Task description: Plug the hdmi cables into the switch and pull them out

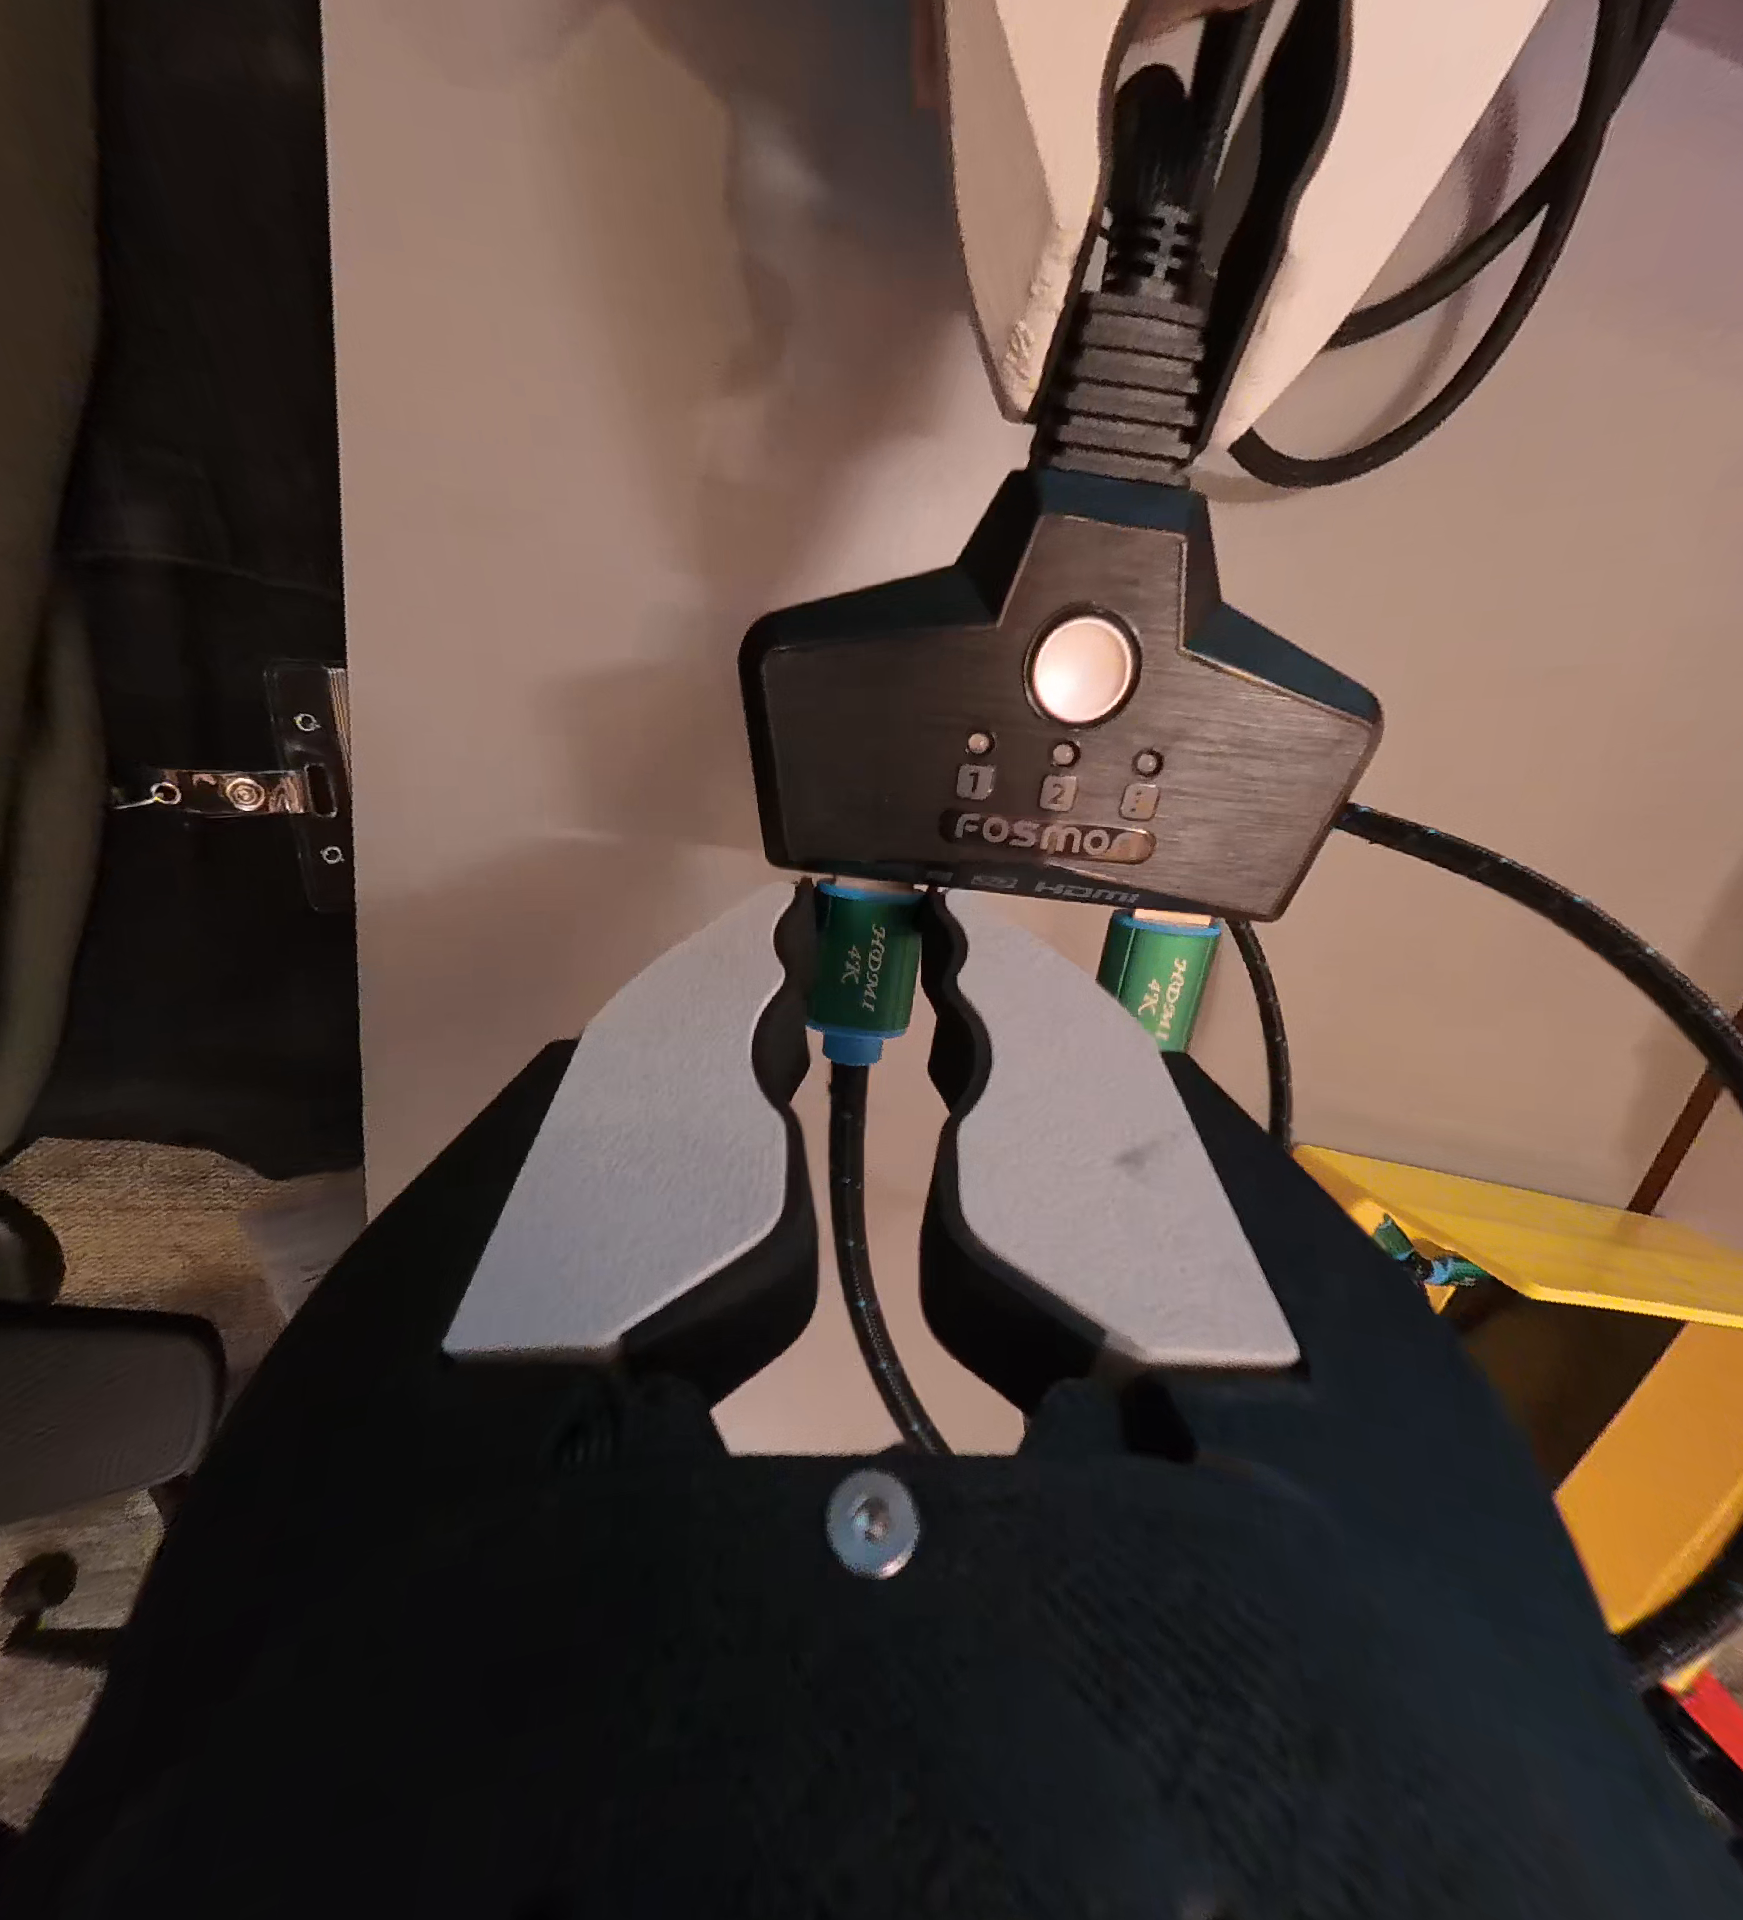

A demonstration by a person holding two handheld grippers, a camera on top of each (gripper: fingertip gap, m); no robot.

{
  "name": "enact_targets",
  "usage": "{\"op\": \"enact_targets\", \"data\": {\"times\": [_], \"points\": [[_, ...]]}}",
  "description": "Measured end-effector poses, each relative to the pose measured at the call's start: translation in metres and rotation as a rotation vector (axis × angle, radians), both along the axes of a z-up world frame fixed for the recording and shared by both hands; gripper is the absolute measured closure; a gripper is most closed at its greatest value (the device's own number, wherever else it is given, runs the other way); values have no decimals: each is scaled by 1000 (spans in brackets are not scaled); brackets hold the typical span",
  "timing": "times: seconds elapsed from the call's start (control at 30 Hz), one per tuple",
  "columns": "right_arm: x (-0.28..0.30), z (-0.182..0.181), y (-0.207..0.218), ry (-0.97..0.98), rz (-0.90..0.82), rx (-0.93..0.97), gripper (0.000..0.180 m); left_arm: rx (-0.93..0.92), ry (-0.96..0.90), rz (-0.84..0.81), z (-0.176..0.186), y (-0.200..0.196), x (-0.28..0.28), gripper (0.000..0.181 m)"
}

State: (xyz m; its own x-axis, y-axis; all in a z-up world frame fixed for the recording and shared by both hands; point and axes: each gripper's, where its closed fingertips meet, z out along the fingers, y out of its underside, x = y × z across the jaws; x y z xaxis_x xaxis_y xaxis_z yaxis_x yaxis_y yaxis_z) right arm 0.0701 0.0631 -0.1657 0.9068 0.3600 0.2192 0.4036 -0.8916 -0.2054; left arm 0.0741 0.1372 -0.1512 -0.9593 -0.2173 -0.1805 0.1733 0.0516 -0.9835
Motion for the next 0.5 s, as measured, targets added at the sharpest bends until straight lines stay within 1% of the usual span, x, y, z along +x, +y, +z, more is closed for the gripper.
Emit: {"op": "enact_targets", "data": {"times": [0.03, 0.13, 0.33, 0.5], "points": [[1, 2, 0, -4, 0, -3, 158, 5, -2, 5, 1, 1, 0, 160], [1, 5, 2, -1, -10, -14, 158, 20, -7, 12, 3, 2, 0, 160], [-1, -2, -5, -33, 32, -144, 158, 49, 7, -5, -2, -3, -2, 160], [5, 1, -10, -71, 46, -196, 158, 76, -3, 17, 0, -7, -1, 160]]}}
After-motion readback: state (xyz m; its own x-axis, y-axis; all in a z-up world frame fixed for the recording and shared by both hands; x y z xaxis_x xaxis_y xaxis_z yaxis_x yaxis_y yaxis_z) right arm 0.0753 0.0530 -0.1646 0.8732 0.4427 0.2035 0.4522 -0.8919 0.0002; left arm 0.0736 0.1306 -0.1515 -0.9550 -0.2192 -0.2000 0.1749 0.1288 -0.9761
